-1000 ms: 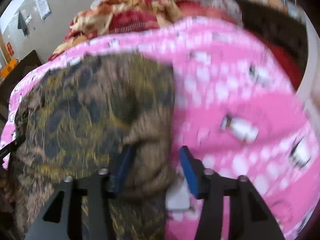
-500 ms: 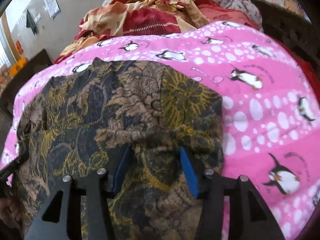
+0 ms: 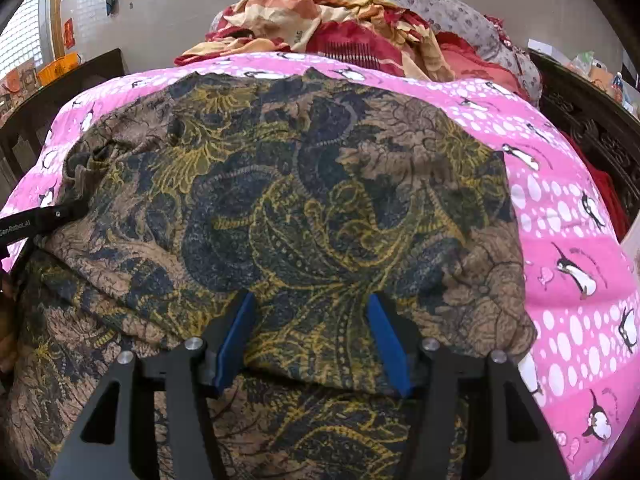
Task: Fold small clothes
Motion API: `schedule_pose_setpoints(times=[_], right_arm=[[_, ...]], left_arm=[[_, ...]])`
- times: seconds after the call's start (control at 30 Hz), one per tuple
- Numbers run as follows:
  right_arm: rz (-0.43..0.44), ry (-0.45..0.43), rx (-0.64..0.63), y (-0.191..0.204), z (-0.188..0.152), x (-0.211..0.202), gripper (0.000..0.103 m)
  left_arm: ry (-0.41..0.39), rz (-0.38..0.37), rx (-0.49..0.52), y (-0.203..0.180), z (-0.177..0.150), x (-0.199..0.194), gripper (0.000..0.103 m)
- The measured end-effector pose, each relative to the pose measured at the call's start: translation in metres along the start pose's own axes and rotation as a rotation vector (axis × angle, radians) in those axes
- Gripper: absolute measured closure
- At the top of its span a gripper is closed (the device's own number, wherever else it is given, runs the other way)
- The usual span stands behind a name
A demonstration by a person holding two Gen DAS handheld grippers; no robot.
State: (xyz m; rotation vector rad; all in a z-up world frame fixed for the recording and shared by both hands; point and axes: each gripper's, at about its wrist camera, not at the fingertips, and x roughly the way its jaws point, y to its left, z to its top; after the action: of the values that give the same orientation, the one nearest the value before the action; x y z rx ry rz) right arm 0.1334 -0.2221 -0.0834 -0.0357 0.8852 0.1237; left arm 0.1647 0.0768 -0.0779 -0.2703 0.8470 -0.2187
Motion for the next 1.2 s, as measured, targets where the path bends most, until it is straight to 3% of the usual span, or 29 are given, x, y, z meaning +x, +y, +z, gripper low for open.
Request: schedule_pose_setpoints(times=[0.1,0.13,0.23,0.27,0.43,0.53,0.63,0.7,0.77,0.8,0.83,1.03,1.2], right_arm=[[-0.001,-0.004,-0.001,0.0,0.0,0.001,0.041],[-0.001,-0.005,-0.001,0.0,-0.001,-0.001,0.041],[0.006,-0.006,0.004,-0.003,-0.002,0.0,0.04],[0.006,-0.007,0.005,-0.005,-0.006,-0.005,0.04],[0.004,-0.006,0.001,-0.004,-0.004,-0.002,0.039],[0.004,-0.003,0.003,-0.002,-0.003,-0.002,0.039],[-0.026,-0.008,0.008,0.001,0.0,-0.009,0.04],[-0.024,-0.05,0.042,0.006,0.002,-0.024,0.04],[-0.009,-0.072,0.054,0.013,0.001,-0.032,0.038],[-0.003,-0.022,0.029,0.021,-0.004,-0.023,0.031],[0.011,0.035,0.006,0.025,-0.01,-0.012,0.022],[0.106,0.026,0.037,0.012,-0.016,-0.009,0.017],[0.057,0.082,-0.037,0.02,-0.028,-0.026,0.017]], left_arm=[[0.002,-0.001,0.012,-0.003,0.001,0.0,0.103],[0.004,-0.028,0.015,-0.004,0.001,0.001,0.097],[0.004,-0.173,0.02,-0.006,0.003,0.001,0.059],[0.003,-0.198,0.018,-0.006,0.004,0.002,0.055],[0.013,-0.151,0.052,-0.017,0.006,0.004,0.055],[0.035,-0.034,0.079,-0.035,0.007,-0.008,0.068],[0.012,-0.006,0.117,-0.056,-0.002,-0.022,0.068],[0.04,0.046,0.182,-0.067,-0.016,-0.013,0.068],[0.041,0.089,0.222,-0.069,-0.029,-0.003,0.068],[0.036,0.097,0.225,-0.07,-0.028,-0.005,0.068],[0.045,0.096,0.219,-0.07,-0.027,-0.003,0.067],[0.021,0.025,0.167,-0.055,-0.029,-0.007,0.067],[0.046,0.001,0.157,-0.051,-0.032,-0.017,0.067]])
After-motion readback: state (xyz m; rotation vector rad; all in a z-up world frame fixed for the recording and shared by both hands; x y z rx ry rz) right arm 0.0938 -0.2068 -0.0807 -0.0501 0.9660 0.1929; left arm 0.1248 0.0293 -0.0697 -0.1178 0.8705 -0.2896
